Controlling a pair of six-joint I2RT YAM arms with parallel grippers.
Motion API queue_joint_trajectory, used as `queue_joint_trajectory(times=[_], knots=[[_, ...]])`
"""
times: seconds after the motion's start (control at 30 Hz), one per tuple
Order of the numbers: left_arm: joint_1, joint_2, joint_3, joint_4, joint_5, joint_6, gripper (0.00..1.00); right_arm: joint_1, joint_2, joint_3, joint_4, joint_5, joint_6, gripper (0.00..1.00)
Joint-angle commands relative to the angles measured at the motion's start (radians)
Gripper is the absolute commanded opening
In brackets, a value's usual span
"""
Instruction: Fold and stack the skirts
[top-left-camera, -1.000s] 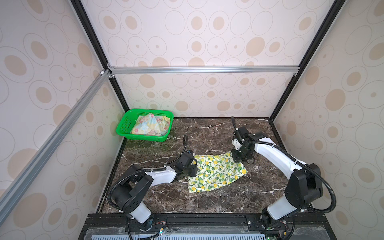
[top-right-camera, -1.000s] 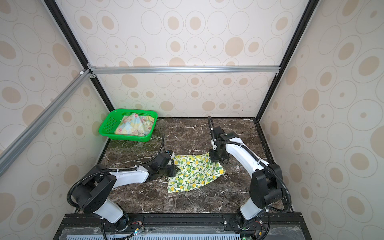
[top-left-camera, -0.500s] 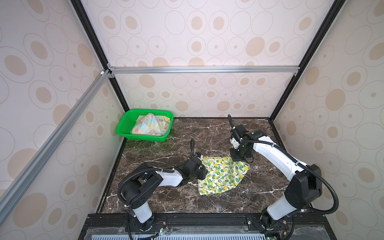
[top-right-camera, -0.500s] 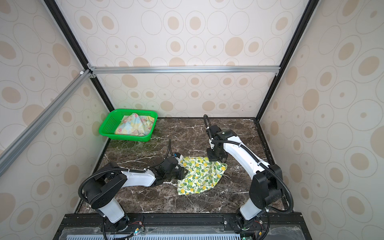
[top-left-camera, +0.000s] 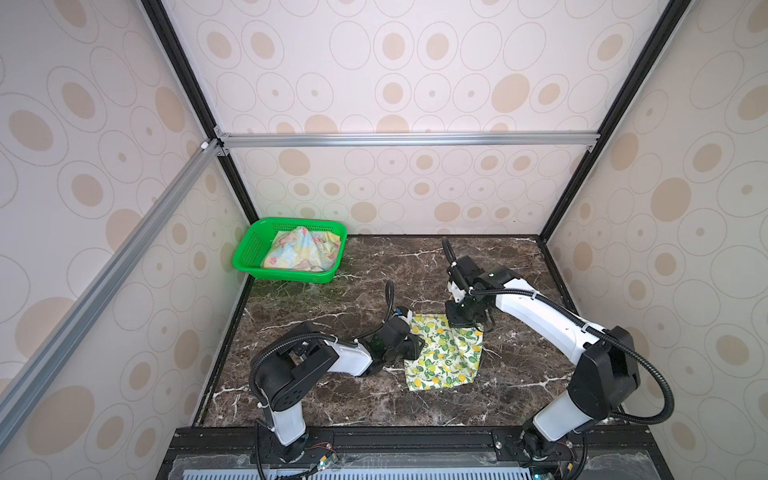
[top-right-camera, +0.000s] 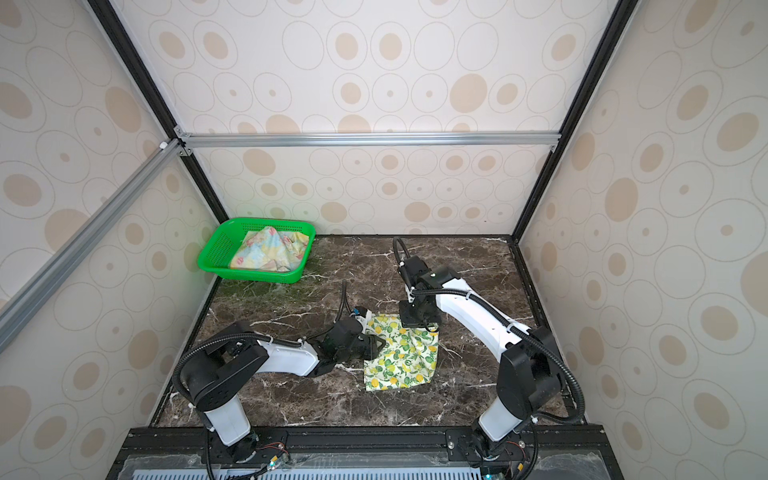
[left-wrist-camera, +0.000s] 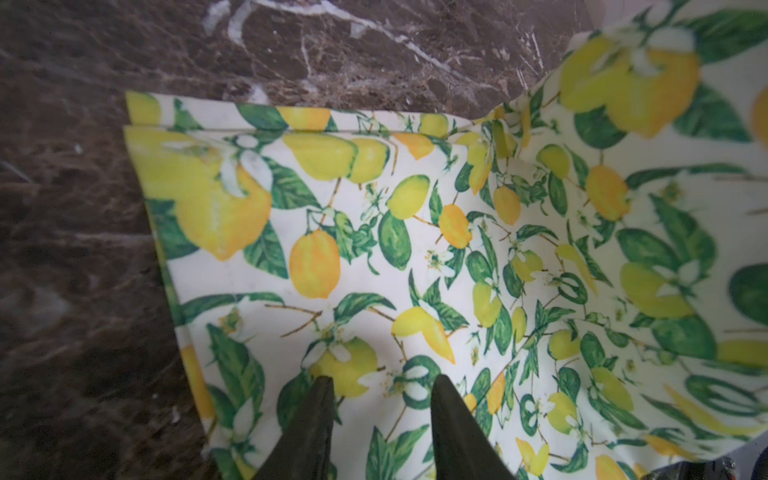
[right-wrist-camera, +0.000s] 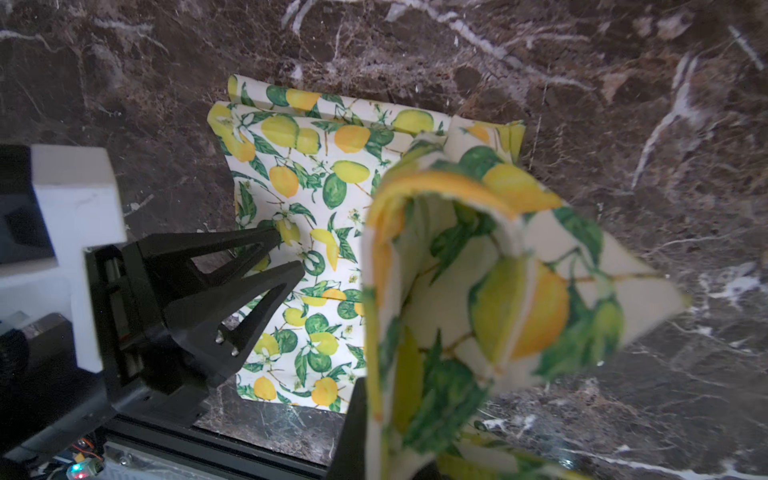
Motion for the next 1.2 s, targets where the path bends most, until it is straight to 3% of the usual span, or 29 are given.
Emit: queue_joint_trajectory(times=[0.0,0.57,0.93,1.17], knots=[[-0.019,0.047,-0.004,-0.069,0.007,-0.038,0.39,0.028,-0.040,-0.041,0.078,-0.038,0.087,0.00],[-0.030,0.042,-0.009,-0.060,-0.009,-0.045,0.39,0.100,-0.037,-0.199,0.281,-0.042,0.250,0.00],[-0.030,-0.099,0.002,-0.290,-0.089,0.032,0.39,0.109,-0.032,-0.235,0.314,-0.022,0.262,0.00],[-0.030,-0.161,-0.033,-0.326,-0.102,0.035,0.39,0.115,-0.020,-0.232,0.312,-0.002,0.256,0.00]])
